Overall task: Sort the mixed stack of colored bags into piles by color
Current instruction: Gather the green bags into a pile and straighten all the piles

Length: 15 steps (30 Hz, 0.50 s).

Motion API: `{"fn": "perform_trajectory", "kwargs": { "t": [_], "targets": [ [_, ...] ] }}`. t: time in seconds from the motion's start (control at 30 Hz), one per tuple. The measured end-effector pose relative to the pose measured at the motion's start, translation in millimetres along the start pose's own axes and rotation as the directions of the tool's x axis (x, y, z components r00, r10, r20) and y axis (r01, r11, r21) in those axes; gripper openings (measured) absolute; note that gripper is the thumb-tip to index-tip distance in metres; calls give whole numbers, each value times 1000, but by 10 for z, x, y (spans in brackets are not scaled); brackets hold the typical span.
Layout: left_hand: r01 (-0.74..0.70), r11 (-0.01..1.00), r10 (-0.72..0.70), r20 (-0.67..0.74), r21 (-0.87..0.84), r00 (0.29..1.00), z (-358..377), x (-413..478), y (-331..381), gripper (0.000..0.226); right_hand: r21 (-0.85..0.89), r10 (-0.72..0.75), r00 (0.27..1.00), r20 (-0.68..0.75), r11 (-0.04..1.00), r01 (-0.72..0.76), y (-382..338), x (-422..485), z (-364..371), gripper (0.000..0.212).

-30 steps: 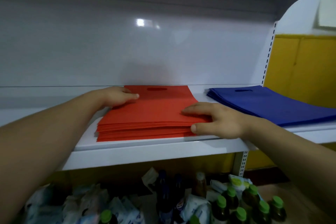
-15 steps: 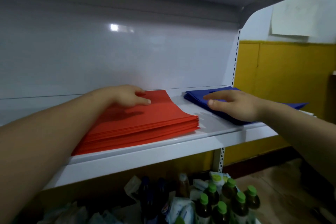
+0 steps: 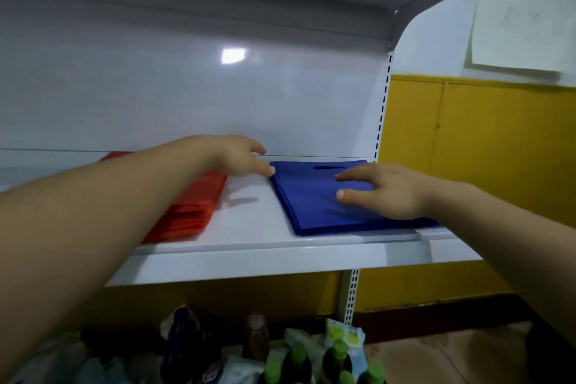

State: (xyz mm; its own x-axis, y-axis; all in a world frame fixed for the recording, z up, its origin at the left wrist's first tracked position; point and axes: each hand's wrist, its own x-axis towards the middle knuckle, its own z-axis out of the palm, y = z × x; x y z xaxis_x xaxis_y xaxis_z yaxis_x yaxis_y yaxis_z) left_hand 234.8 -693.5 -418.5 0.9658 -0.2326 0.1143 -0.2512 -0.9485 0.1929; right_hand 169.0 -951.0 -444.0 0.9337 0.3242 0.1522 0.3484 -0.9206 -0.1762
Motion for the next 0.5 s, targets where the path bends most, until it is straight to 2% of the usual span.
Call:
{"fn": "perform_trajectory", "kwargs": {
  "t": [0.2,0.37,0.5],
  "targets": [
    [100,995,-100,73,-1,992,384,159,551,68,-7,-52,989,138,999,53,562,202,-63,67],
    [176,982,-169,98,-65,981,614,98,689,65,9,-50,975,215,999,49,975,502,-157,68],
    [224,965,-214,87,-136,973,658,34,709,63,23,-59,932,358,998,54,1186,740,-240,65]
  ]
}}
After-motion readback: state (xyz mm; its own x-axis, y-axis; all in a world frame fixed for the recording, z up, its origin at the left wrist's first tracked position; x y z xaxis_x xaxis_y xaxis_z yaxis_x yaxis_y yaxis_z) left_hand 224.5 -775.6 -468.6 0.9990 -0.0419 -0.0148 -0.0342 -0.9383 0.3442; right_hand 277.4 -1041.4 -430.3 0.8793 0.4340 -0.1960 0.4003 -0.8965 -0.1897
